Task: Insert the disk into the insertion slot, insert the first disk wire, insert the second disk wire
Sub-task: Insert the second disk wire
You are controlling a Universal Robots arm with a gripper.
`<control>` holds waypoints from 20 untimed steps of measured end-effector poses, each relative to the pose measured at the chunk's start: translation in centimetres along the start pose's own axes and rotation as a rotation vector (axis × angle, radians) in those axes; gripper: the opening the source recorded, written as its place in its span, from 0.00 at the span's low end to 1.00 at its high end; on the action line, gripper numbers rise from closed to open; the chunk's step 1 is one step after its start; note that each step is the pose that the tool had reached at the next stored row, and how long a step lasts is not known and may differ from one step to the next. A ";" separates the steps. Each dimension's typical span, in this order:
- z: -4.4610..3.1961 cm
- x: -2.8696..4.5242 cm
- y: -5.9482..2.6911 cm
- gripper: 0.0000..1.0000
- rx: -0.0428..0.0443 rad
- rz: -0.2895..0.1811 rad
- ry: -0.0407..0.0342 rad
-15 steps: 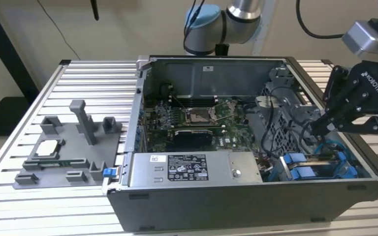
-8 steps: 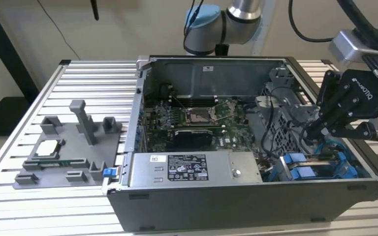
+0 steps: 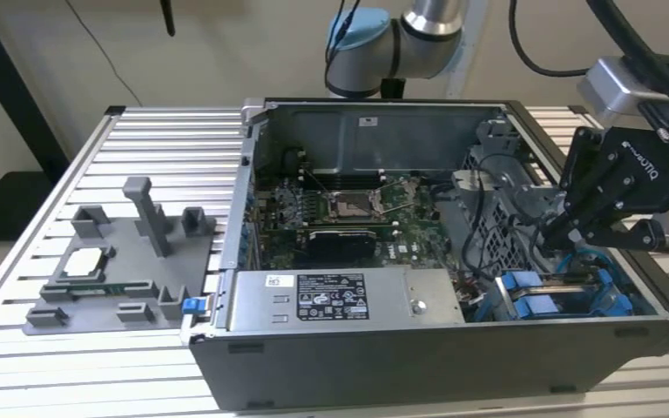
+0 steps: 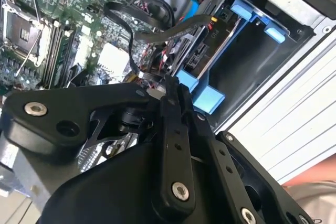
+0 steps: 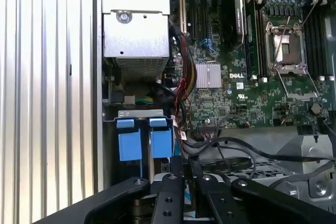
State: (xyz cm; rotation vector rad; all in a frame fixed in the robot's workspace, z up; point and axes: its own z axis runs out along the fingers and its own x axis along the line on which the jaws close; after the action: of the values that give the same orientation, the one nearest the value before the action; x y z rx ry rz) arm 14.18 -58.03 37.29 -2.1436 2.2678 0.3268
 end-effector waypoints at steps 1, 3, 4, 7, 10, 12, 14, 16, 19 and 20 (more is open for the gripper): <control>0.03 0.01 0.06 0.00 0.0089 -0.001 0.0008; 0.10 0.02 0.21 0.00 0.0295 -0.004 0.0029; 0.13 0.03 0.31 0.00 0.0405 -0.006 0.0050; 0.24 0.06 0.64 0.00 0.0790 -0.011 0.0096; 0.39 0.10 1.07 0.00 0.1269 -0.017 0.0107; 0.50 0.14 1.33 0.00 0.1561 -0.021 0.0113; 0.65 0.17 1.44 0.00 0.1751 -0.021 0.0121; 0.86 0.20 1.49 0.00 0.1845 -0.013 0.0137; 1.20 0.25 1.49 0.00 0.1900 0.008 0.0198; 1.30 0.26 1.47 0.00 0.1914 0.017 0.0216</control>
State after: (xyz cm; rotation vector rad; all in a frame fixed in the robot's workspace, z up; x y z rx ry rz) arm 12.53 -58.02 36.19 -2.0445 2.2272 0.0825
